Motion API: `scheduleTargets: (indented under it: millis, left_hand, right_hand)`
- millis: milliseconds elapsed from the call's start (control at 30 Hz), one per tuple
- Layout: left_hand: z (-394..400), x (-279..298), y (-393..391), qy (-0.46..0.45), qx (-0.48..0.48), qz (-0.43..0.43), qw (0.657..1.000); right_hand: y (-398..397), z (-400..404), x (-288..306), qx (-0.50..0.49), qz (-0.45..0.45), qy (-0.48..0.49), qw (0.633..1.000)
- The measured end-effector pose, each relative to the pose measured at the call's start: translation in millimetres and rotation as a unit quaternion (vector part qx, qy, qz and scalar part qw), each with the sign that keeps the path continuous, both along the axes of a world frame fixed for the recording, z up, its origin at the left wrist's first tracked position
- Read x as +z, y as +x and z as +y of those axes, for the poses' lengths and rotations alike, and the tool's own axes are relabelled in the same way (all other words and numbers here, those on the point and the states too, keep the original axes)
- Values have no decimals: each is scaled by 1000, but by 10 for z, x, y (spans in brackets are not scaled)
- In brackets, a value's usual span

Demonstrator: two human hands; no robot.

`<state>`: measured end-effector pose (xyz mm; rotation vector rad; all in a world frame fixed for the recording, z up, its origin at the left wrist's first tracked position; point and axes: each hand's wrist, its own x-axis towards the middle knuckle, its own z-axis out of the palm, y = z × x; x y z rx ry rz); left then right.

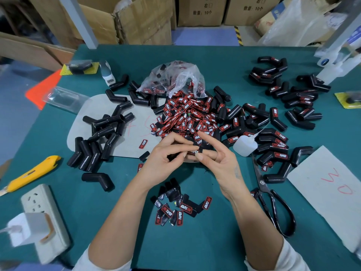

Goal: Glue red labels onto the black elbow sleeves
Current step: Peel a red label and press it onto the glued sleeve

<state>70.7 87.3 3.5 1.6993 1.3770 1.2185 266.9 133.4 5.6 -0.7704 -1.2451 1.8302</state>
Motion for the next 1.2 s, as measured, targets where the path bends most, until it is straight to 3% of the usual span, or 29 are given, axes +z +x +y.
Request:
scheduleTargets:
  millis: [167,300,1200]
  left_hand:
    - [22,-5,46,-54,43,-104,992]
    - [26,-35,106,-53,61,-131,988]
    - [-21,-19,314,-48,89,-168,981]
  right_hand:
    - [4,-19,39,-21,-16,27,999]
    - [-54,-55,37,-50,-54,48,996]
    - [-100,-116,-8,-112,-42,30,992]
